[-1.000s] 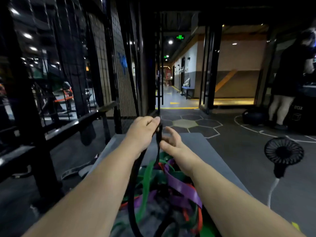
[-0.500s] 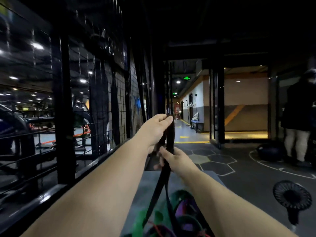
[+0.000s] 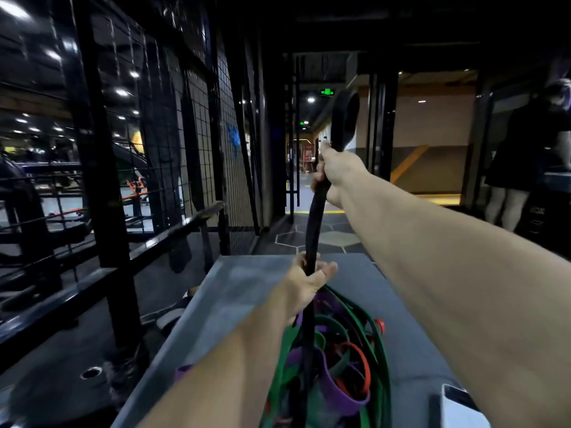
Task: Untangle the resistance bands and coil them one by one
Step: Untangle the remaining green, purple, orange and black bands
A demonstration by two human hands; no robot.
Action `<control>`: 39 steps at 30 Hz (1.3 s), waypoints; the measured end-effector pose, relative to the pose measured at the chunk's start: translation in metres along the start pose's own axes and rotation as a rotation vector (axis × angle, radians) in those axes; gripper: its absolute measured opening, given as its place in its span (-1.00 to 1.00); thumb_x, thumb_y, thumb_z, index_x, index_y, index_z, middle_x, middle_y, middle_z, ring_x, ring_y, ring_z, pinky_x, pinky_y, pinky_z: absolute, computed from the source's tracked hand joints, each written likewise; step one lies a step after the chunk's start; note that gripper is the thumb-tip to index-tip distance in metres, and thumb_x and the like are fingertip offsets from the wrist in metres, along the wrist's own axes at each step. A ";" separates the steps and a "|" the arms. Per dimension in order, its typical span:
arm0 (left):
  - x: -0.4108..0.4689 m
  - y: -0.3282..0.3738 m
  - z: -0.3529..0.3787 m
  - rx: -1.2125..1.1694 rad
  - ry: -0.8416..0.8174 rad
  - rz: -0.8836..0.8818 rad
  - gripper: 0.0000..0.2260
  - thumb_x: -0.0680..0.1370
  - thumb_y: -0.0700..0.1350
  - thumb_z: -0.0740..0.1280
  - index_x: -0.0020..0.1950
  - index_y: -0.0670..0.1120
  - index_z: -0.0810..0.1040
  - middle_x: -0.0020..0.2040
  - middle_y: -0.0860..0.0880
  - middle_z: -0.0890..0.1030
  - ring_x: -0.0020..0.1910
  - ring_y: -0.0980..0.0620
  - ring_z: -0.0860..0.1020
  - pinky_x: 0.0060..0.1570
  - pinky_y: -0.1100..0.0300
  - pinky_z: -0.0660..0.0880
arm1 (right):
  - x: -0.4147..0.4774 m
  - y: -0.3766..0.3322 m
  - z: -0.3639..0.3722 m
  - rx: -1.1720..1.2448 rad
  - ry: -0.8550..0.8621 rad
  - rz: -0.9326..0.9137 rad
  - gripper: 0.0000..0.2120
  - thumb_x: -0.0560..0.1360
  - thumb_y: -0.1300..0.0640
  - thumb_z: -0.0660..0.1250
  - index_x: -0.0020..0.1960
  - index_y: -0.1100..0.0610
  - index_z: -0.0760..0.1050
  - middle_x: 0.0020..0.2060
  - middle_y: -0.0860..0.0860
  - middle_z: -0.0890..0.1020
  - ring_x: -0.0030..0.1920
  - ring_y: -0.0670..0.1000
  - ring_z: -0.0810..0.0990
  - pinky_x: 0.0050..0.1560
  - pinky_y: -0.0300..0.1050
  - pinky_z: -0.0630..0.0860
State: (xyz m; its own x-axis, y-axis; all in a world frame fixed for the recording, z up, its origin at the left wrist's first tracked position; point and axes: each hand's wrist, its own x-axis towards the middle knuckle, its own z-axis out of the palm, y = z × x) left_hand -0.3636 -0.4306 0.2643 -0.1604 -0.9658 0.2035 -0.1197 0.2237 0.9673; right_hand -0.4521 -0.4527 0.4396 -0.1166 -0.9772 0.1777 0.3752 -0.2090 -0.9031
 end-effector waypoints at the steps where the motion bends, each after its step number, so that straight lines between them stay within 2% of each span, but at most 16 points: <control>1: -0.002 -0.009 0.004 -0.005 0.006 -0.006 -0.84 0.55 -0.03 0.38 0.03 0.02 0.43 -0.12 0.07 0.54 -0.04 0.07 0.55 0.01 0.24 0.45 | 0.000 -0.002 0.000 -0.015 0.013 0.001 -0.85 0.64 -0.01 0.21 0.07 0.07 0.33 -0.46 -0.02 0.29 -0.54 -0.05 0.19 -0.51 -0.26 0.33; 5: -0.008 -0.030 0.001 0.120 0.006 -0.044 -0.85 0.54 -0.01 0.40 -0.06 -0.08 0.55 -0.22 0.01 0.60 -0.19 0.06 0.57 -0.11 0.26 0.48 | 0.008 -0.005 -0.015 -0.189 0.112 -0.076 -0.77 0.65 0.01 0.19 -0.11 0.12 0.40 -0.46 0.00 0.31 -0.50 -0.03 0.23 -0.38 -0.14 0.37; 9: -0.011 -0.043 -0.017 0.134 -0.087 -0.079 -0.85 0.57 -0.05 0.35 -0.15 -0.08 0.51 -0.38 0.03 0.53 -0.31 0.05 0.49 -0.20 0.26 0.45 | 0.024 0.001 -0.042 -0.508 0.160 -0.090 -0.82 0.63 0.15 0.20 0.19 0.16 0.49 -0.19 0.01 0.53 -0.22 0.05 0.54 -0.25 -0.16 0.41; 11: -0.008 -0.045 -0.026 0.092 -0.044 -0.051 -0.79 0.59 0.03 0.29 -0.16 -0.06 0.48 -0.47 0.08 0.45 -0.39 0.07 0.43 -0.24 0.24 0.39 | 0.023 0.015 -0.053 -1.252 0.180 -0.163 -0.75 0.61 0.20 0.24 0.27 0.20 0.48 0.10 0.04 0.61 0.10 0.10 0.60 -0.09 -0.14 0.39; 12: -0.005 -0.043 -0.029 0.037 -0.002 -0.047 -0.74 0.60 0.06 0.24 -0.20 -0.07 0.45 -0.50 0.09 0.40 -0.43 0.08 0.38 -0.31 0.25 0.36 | 0.027 0.022 -0.062 -1.429 0.153 -0.206 -0.73 0.61 0.23 0.21 0.29 0.20 0.46 0.18 0.06 0.60 0.19 0.11 0.57 -0.02 -0.12 0.40; 15: 0.008 -0.031 -0.037 -0.077 0.149 -0.068 -0.61 0.62 0.09 0.15 -0.34 -0.08 0.31 -0.51 0.05 0.29 -0.50 0.09 0.27 -0.42 0.26 0.29 | 0.032 0.040 -0.077 -1.083 0.205 -0.023 -0.70 0.61 0.25 0.18 0.31 0.25 0.45 0.26 0.15 0.56 0.27 0.18 0.52 -0.02 -0.11 0.45; 18: 0.021 -0.019 -0.041 -0.136 0.218 -0.072 -0.57 0.54 0.24 0.14 -0.33 -0.06 0.31 -0.50 0.05 0.28 -0.44 0.05 0.25 -0.33 0.17 0.25 | 0.026 0.057 -0.083 -1.224 0.079 -0.008 -0.77 0.60 0.33 0.13 0.18 0.26 0.49 0.21 0.17 0.56 0.23 0.16 0.54 0.06 -0.06 0.46; 20: 0.028 -0.010 -0.042 -0.191 0.241 -0.101 -0.56 0.54 0.27 0.13 -0.32 -0.06 0.31 -0.49 0.04 0.27 -0.43 0.04 0.23 -0.33 0.15 0.21 | 0.026 0.061 -0.078 -0.946 0.085 0.143 -0.80 0.61 0.30 0.13 -0.16 0.17 0.44 0.00 0.14 0.58 0.05 0.10 0.57 -0.10 -0.10 0.45; 22: 0.034 -0.002 -0.042 -0.212 0.289 -0.130 -0.54 0.58 0.26 0.10 -0.32 -0.07 0.30 -0.50 0.02 0.28 -0.44 0.02 0.24 -0.33 0.13 0.22 | 0.026 0.075 -0.082 -1.038 0.007 0.070 -0.71 0.60 0.21 0.18 -0.30 0.10 0.31 -0.28 0.06 0.46 -0.24 0.06 0.47 -0.19 -0.11 0.44; 25: 0.043 0.016 -0.041 -0.268 0.364 -0.148 -0.54 0.60 0.26 0.09 -0.29 -0.08 0.31 -0.49 -0.01 0.31 -0.47 0.00 0.26 -0.38 0.14 0.24 | 0.024 0.088 -0.079 -0.891 -0.053 0.159 -0.80 0.52 0.17 0.26 -0.27 0.11 0.38 -0.37 0.07 0.40 -0.30 0.08 0.40 -0.14 0.02 0.39; 27: 0.052 0.028 -0.043 -0.238 0.390 -0.152 -0.48 0.59 0.29 0.08 -0.18 -0.14 0.49 -0.41 -0.15 0.50 -0.38 -0.12 0.49 -0.27 0.08 0.42 | 0.011 0.092 -0.073 -0.672 -0.182 0.213 -0.83 0.50 0.08 0.35 -0.21 0.14 0.49 -0.36 0.07 0.52 -0.28 0.09 0.50 -0.12 -0.04 0.40; 29: 0.060 0.046 -0.043 -0.193 0.384 -0.136 -0.49 0.61 0.23 0.11 -0.03 -0.21 0.54 -0.23 -0.21 0.59 -0.20 -0.18 0.59 -0.10 0.05 0.51 | 0.007 0.097 -0.070 -0.558 -0.375 0.237 -0.65 0.43 -0.07 0.45 0.02 0.20 0.60 -0.16 0.07 0.65 -0.12 0.08 0.62 -0.02 -0.06 0.48; 31: 0.064 0.072 -0.040 -0.202 0.325 -0.065 -0.64 0.65 0.10 0.14 -0.17 -0.12 0.48 -0.35 -0.08 0.48 -0.39 -0.01 0.43 -0.29 0.16 0.40 | 0.006 0.103 -0.064 -0.539 -0.465 0.161 -0.44 0.33 -0.09 0.55 0.20 0.18 0.52 -0.02 0.05 0.64 -0.01 0.04 0.61 0.04 -0.07 0.50; 34: 0.069 0.117 -0.034 -0.212 0.210 0.005 -0.72 0.66 -0.09 0.17 -0.24 -0.11 0.43 -0.33 -0.06 0.44 -0.40 0.01 0.36 -0.33 0.17 0.34 | 0.010 0.102 -0.050 -0.474 -0.327 0.020 -0.28 0.28 0.07 0.62 0.31 0.09 0.33 0.07 -0.02 0.61 0.04 -0.05 0.59 0.01 -0.14 0.53; 36: 0.073 0.139 -0.030 -0.149 0.100 0.050 -0.83 0.63 -0.21 0.17 -0.12 -0.15 0.49 -0.23 -0.09 0.50 -0.29 -0.05 0.44 -0.22 0.11 0.42 | 0.015 0.092 -0.044 -0.462 -0.300 -0.050 -0.25 0.28 0.09 0.63 0.32 0.06 0.29 0.12 -0.01 0.59 0.09 -0.04 0.59 -0.03 -0.15 0.54; 39: 0.074 0.154 -0.029 -0.044 0.033 0.139 -0.91 0.60 -0.24 0.26 0.06 -0.12 0.52 -0.09 -0.07 0.59 -0.02 -0.10 0.53 0.01 0.00 0.54 | 0.027 0.081 -0.041 -0.516 -0.213 -0.092 -0.54 0.36 -0.01 0.57 0.16 0.06 0.46 0.04 0.01 0.64 0.07 0.03 0.62 0.11 -0.01 0.56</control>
State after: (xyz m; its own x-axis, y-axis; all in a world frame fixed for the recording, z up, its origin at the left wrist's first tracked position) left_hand -0.3655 -0.4717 0.4327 -0.1403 -0.9299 0.3401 -0.0556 0.3503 0.9350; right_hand -0.4623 -0.4940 0.3557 0.0805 -0.9531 0.2917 -0.1320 -0.3002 -0.9447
